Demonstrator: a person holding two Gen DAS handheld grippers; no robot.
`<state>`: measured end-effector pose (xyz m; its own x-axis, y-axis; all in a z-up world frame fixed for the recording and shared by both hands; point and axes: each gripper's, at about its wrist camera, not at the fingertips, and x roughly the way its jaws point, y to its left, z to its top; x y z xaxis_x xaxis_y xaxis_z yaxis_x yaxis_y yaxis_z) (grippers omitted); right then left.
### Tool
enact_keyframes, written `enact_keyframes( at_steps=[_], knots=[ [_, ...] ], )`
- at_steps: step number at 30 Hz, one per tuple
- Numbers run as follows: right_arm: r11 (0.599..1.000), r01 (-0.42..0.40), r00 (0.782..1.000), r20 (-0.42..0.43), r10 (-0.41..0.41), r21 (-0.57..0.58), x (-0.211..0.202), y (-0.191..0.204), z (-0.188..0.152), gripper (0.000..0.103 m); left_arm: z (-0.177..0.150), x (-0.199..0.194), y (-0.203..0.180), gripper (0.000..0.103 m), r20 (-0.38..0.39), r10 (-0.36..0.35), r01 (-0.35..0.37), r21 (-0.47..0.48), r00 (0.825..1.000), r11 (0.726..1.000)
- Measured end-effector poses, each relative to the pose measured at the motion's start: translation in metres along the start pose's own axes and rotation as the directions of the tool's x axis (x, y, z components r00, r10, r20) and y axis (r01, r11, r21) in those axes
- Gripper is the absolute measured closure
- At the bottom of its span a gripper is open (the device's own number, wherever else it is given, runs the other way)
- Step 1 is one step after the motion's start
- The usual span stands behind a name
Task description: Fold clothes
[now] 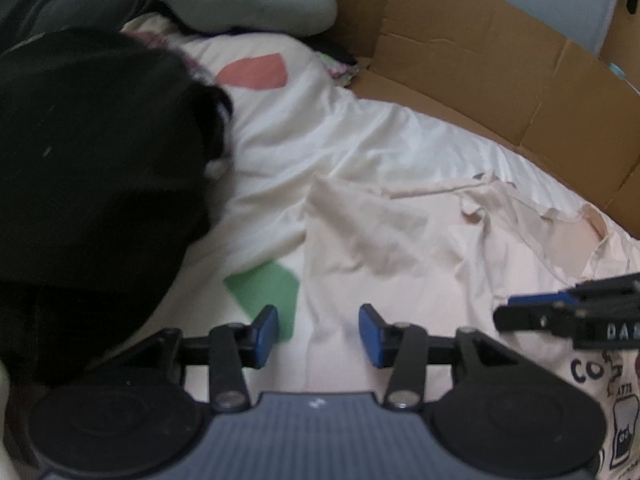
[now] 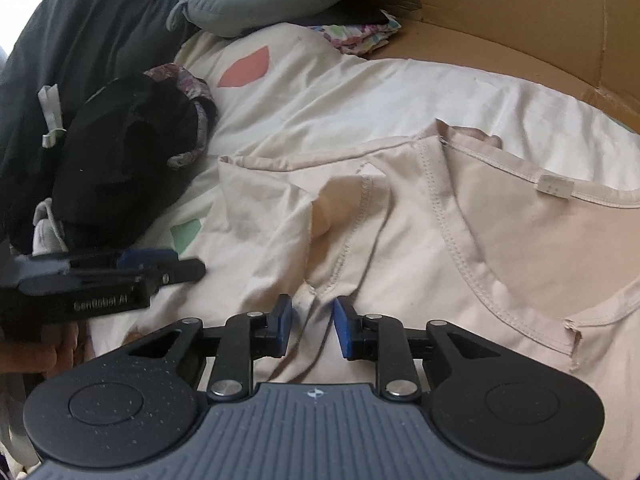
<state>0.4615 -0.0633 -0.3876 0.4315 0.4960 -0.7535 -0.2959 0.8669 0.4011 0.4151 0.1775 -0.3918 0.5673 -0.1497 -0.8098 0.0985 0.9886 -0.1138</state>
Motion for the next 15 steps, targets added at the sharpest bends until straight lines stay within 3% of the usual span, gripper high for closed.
enact_keyframes(
  at_steps=[3,5,6,8,15],
  knots=[
    [0.999,-0.006,1.000,-0.004,0.006,-0.031,0.004,0.005,0.001,0.078,-0.005,-0.006,0.003,0.060,-0.010,-0.003,0.003,0.002,1.000,1.000],
    [0.999,0.004,1.000,-0.005,-0.004,-0.044,0.005,0.006,0.002,0.099,-0.007,-0.007,0.003,0.087,-0.023,-0.011,0.011,0.023,1.000,1.000],
    [0.999,0.009,1.000,-0.005,-0.010,-0.046,0.004,0.007,0.002,0.102,-0.007,-0.008,0.002,0.099,-0.029,-0.008,0.009,0.037,1.000,0.999],
    [0.998,0.017,1.000,0.003,-0.017,-0.055,0.000,0.007,0.003,0.102,-0.007,-0.013,0.002,0.103,-0.018,0.012,-0.011,0.049,1.000,0.999],
    [0.994,0.075,0.997,-0.005,-0.075,-0.078,-0.009,0.005,0.003,0.102,-0.010,-0.014,0.011,0.103,-0.017,0.075,-0.075,0.033,0.997,0.997]
  ],
)
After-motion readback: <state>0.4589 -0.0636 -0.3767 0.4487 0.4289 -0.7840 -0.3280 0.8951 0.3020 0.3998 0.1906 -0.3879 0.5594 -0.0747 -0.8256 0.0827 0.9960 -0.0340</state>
